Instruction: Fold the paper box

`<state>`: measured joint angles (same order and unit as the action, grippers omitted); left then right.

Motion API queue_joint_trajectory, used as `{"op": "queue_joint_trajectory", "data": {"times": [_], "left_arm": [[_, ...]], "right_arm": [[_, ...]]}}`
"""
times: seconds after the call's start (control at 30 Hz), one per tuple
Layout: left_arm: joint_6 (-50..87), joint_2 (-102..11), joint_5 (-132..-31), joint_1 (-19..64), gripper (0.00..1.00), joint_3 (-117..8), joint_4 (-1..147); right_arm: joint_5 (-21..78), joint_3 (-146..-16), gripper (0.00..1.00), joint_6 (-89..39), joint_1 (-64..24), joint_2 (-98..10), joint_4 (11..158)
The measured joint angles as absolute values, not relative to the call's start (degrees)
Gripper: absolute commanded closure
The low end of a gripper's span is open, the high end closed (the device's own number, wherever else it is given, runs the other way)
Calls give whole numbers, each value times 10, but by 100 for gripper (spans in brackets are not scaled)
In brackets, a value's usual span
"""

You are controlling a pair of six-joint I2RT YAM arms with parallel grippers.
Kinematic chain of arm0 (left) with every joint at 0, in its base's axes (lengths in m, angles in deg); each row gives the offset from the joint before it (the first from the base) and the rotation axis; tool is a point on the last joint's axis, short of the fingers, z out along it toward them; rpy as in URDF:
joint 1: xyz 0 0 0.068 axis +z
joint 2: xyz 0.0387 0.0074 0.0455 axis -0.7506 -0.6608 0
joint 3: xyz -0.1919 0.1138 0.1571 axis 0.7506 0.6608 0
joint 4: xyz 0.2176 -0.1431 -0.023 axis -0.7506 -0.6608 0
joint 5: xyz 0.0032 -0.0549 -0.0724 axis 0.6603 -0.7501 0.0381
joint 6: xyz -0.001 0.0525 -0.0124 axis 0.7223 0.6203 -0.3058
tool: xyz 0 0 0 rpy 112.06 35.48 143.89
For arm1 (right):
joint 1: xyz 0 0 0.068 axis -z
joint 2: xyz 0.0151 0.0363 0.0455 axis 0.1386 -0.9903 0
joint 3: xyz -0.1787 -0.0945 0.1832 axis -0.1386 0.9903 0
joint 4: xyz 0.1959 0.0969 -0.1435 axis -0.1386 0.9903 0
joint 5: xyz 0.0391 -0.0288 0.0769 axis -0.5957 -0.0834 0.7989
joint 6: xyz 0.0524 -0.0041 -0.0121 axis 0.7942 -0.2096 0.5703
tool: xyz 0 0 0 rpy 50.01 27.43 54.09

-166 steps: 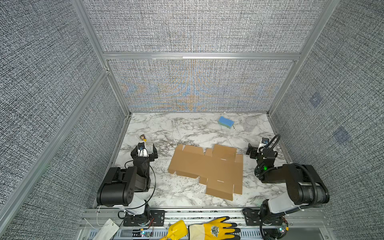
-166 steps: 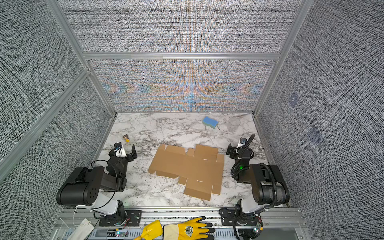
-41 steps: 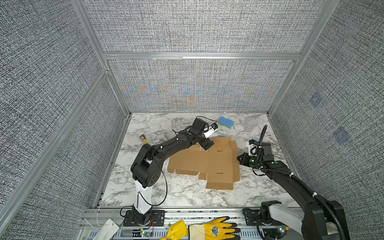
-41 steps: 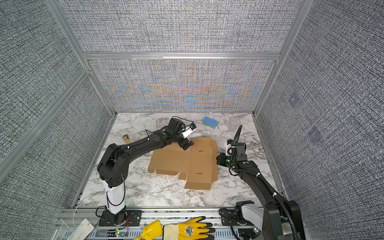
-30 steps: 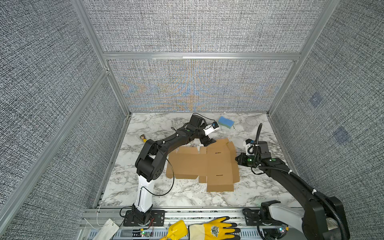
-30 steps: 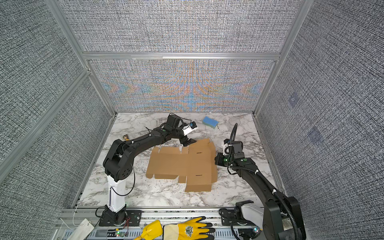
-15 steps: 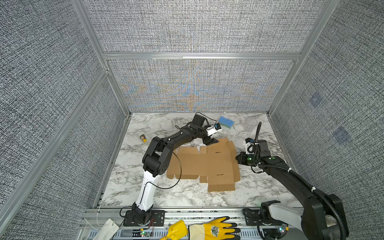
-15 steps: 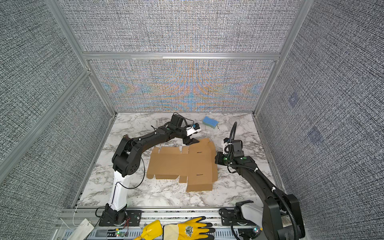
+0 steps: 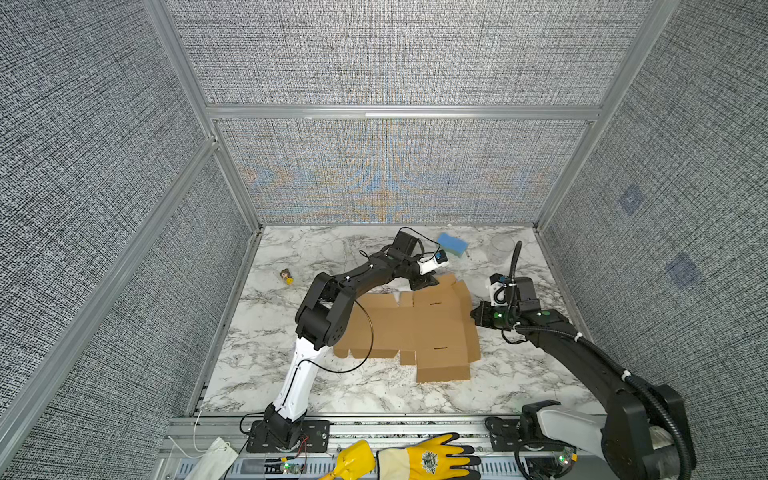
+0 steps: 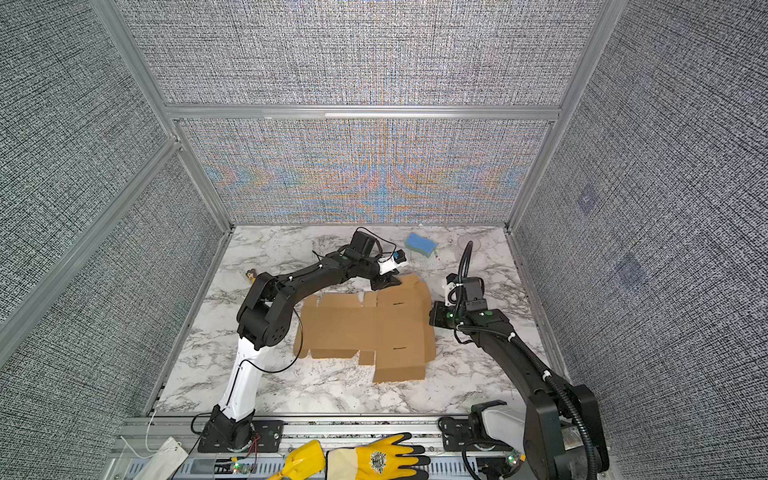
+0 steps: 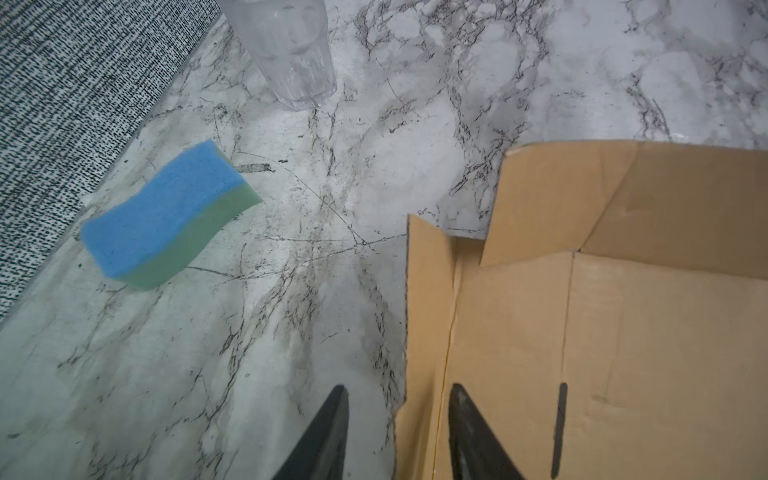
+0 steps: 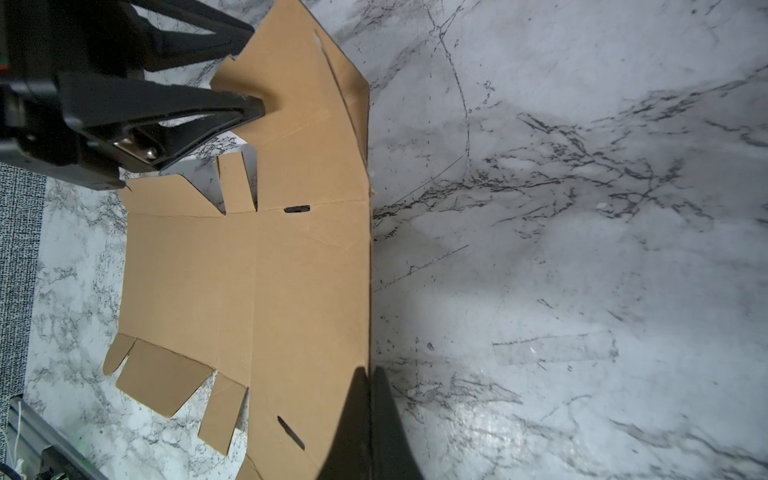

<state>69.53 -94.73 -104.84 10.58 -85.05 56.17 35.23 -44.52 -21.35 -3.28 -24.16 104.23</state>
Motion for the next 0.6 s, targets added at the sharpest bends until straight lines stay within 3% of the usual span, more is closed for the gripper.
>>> {"op": "queue_joint_trajectory", "data": {"times": [0.3, 0.6], "left_arm": [[677, -954, -1007, 87, 86, -869, 538], [650, -954, -997, 87, 96, -878, 535]], "right_arm": [[342, -464, 96, -222, -36, -253, 1047], [334, -486, 92, -226, -36, -264, 1045]]}}
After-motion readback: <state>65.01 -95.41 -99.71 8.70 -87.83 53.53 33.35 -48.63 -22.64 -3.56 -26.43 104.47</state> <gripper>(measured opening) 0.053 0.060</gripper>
